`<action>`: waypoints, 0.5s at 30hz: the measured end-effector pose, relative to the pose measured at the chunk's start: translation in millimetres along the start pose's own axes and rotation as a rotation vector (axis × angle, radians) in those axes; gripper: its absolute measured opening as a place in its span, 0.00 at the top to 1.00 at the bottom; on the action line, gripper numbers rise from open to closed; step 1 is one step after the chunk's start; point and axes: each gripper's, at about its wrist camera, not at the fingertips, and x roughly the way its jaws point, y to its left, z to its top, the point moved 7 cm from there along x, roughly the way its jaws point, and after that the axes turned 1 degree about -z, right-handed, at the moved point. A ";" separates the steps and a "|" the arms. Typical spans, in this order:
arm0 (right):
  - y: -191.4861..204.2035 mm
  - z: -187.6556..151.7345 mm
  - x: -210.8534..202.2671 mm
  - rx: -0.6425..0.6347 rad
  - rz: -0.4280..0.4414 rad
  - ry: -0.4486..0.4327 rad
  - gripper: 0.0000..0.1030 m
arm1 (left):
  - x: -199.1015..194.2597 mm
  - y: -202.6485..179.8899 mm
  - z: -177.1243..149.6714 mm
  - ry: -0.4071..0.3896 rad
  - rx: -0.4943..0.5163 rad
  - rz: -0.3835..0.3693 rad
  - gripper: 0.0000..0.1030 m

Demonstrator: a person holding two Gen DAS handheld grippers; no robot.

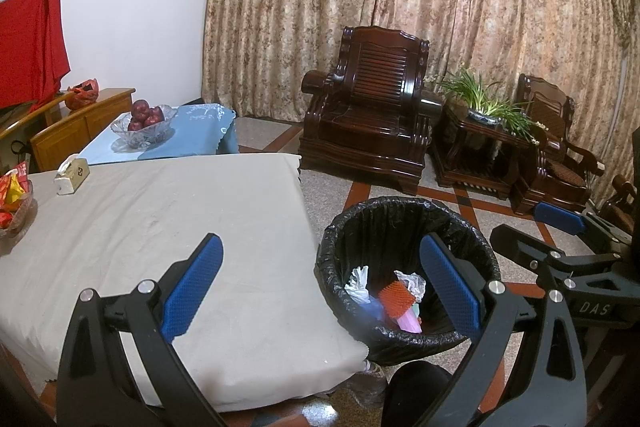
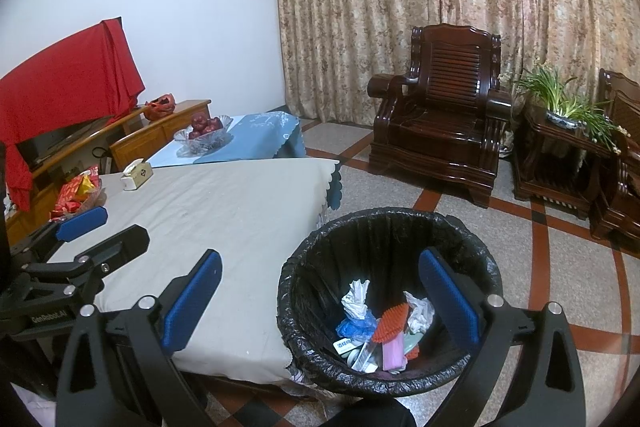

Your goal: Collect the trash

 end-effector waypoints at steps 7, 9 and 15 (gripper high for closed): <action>-0.7 -2.8 0.8 0.001 0.001 0.003 0.06 | -1.1 2.3 -2.3 0.004 0.001 -0.002 0.07; -0.7 -3.7 0.6 0.001 0.000 0.005 0.06 | -1.2 1.9 -2.1 0.004 0.000 -0.001 0.07; -4.4 -8.0 0.2 0.002 0.002 0.007 0.06 | -1.8 2.9 -4.0 0.006 0.001 -0.002 0.07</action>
